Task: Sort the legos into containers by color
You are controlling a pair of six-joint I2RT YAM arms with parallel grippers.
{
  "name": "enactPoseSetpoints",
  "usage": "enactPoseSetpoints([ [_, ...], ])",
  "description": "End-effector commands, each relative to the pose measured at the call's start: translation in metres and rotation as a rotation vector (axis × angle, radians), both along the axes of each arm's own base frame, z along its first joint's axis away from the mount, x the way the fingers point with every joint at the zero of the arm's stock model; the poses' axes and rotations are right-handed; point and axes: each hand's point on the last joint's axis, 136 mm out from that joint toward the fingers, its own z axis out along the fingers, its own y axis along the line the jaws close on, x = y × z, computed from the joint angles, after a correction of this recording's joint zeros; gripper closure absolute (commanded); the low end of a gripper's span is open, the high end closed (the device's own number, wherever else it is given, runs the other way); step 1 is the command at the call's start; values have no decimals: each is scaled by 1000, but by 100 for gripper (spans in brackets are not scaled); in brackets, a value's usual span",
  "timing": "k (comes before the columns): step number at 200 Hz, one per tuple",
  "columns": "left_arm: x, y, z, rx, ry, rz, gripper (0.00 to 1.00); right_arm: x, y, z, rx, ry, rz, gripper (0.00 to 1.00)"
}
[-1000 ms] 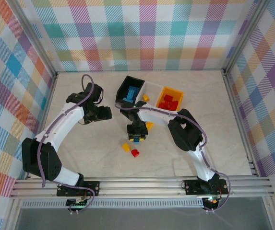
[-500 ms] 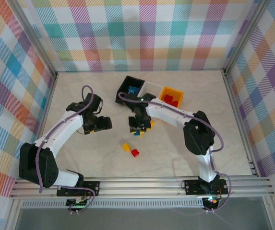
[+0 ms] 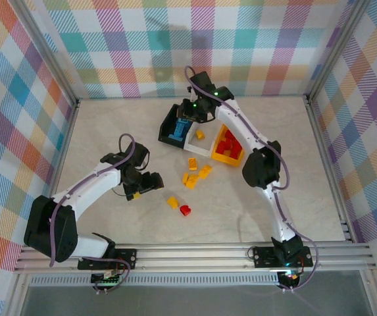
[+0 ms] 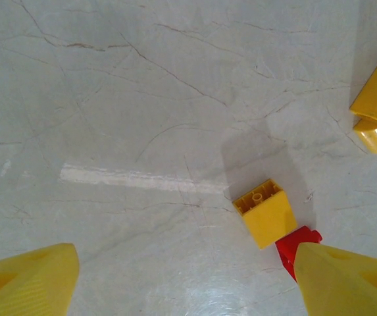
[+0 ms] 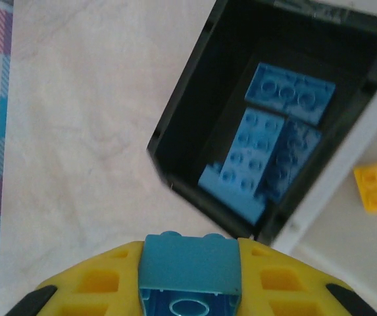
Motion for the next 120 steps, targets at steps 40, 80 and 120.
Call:
enactPoseSetpoints([
  [40, -6, -9, 3, -35, 42, 24, 13, 51, 11, -9, 92, -132, -7, 45],
  [80, 0, -18, 2, -42, 26, 3, 9, 33, 1, 17, 84, -124, 24, 42],
  [120, 5, -36, -13, -2, 57, -33, 0, -35, -18, 27, 73, -26, 96, 39],
])
